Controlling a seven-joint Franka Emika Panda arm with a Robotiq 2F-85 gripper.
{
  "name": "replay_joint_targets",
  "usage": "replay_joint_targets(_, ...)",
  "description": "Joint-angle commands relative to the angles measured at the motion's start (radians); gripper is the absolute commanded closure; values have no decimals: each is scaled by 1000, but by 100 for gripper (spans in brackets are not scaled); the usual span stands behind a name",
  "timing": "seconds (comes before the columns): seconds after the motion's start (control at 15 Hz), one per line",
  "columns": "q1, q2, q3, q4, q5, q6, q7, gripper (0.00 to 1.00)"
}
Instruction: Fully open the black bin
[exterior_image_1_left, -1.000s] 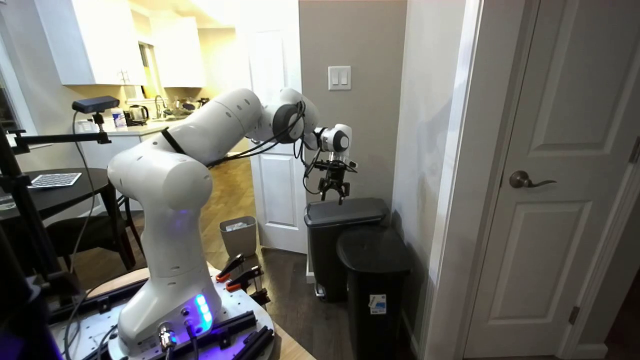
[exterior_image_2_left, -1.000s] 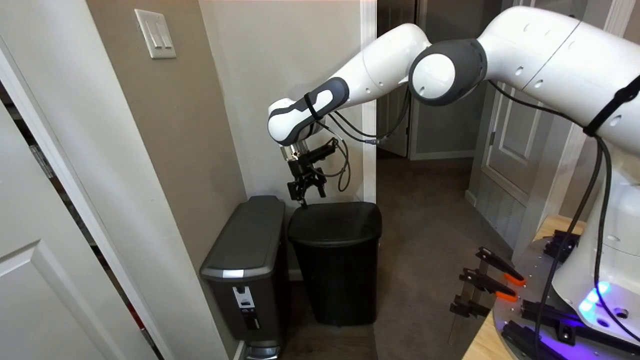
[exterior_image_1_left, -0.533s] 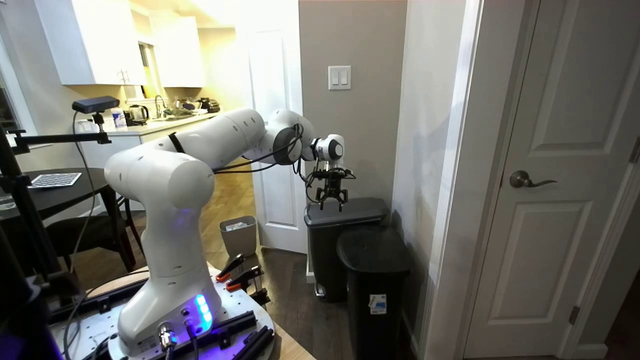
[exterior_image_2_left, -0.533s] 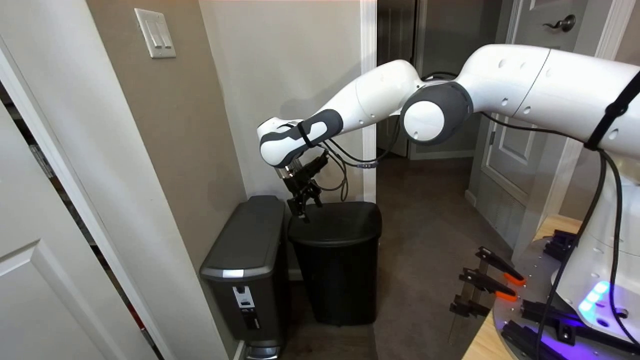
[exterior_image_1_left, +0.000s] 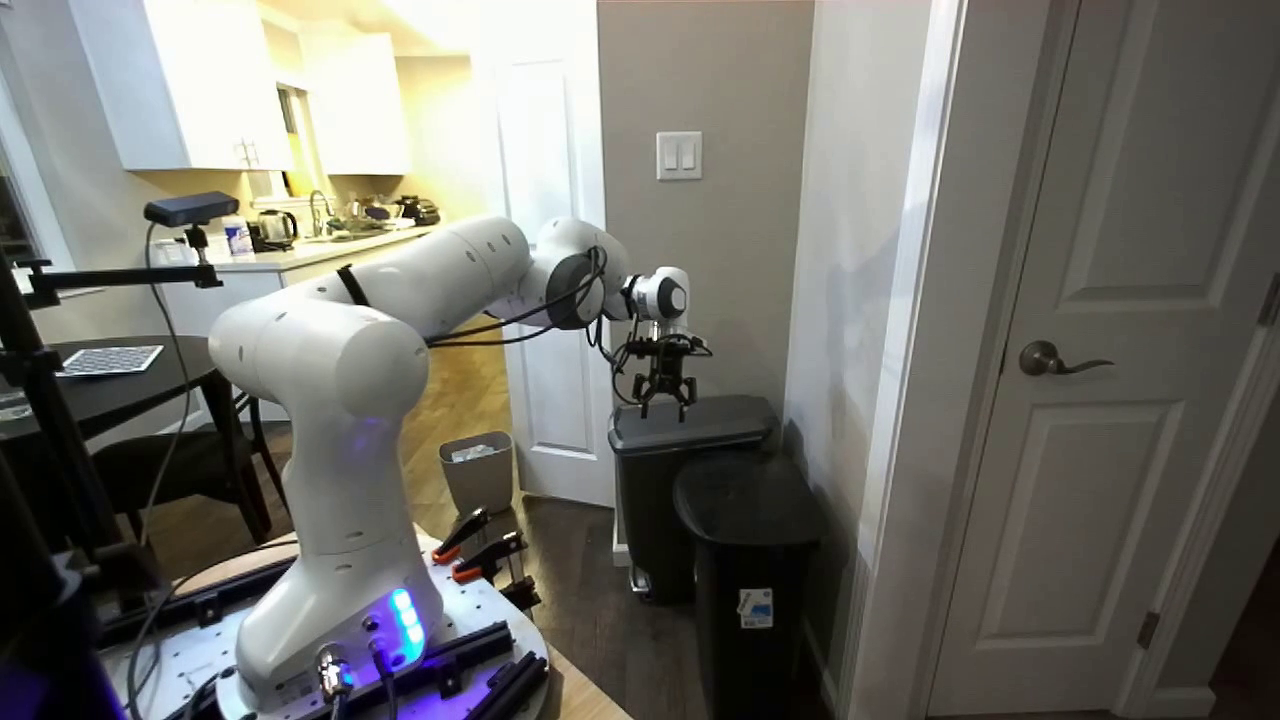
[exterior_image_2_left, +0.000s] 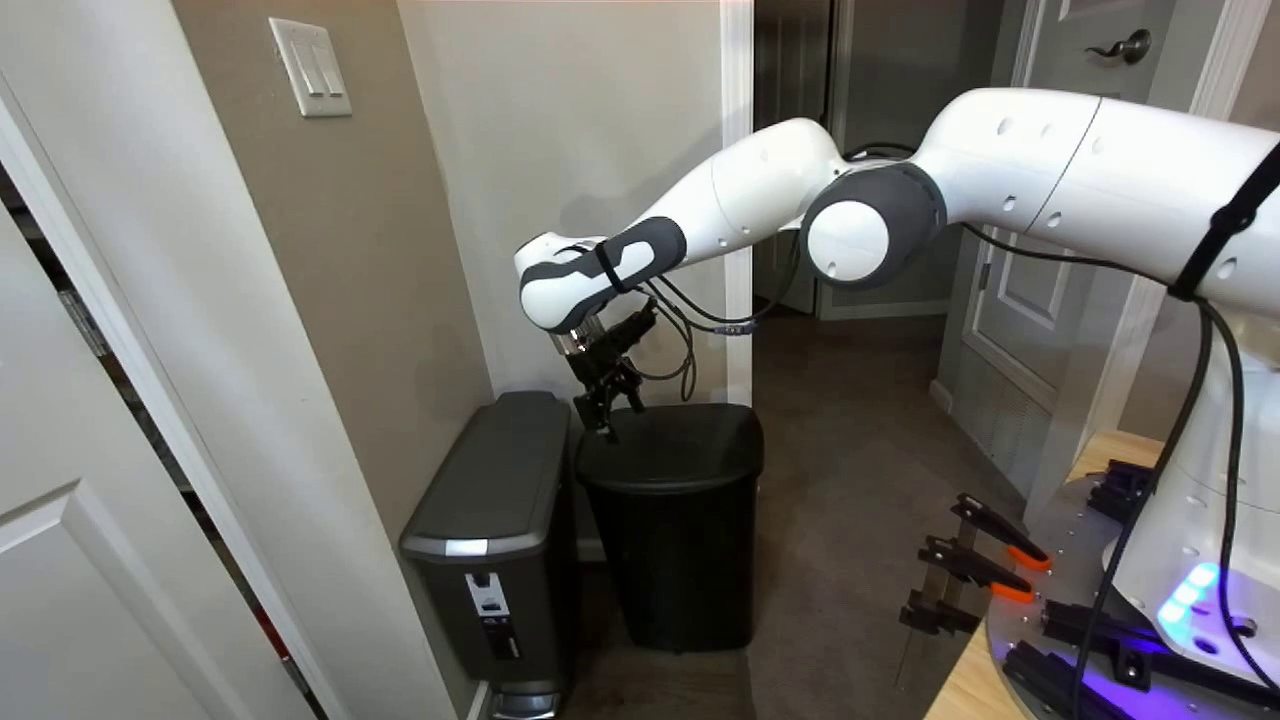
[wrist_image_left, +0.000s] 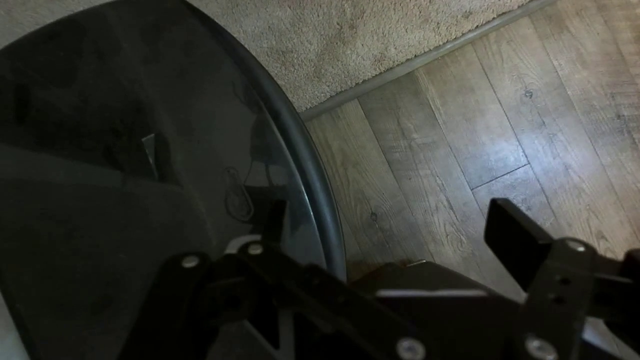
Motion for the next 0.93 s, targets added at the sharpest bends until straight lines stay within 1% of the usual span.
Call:
replay_joint_targets(0.0, 40, -5, -35, -19, -49, 115, 29, 0)
replay_joint_targets(0.27, 131, 22, -109, -73, -153, 311, 108, 0)
replay_joint_targets(0.53, 213, 58, -187, -146, -235, 478, 235, 0)
replay_joint_targets(0.73, 260, 80, -244, -199, -279, 531, 321, 0)
replay_joint_targets(0.87, 286, 95, -280, -224, -298, 519, 365, 0)
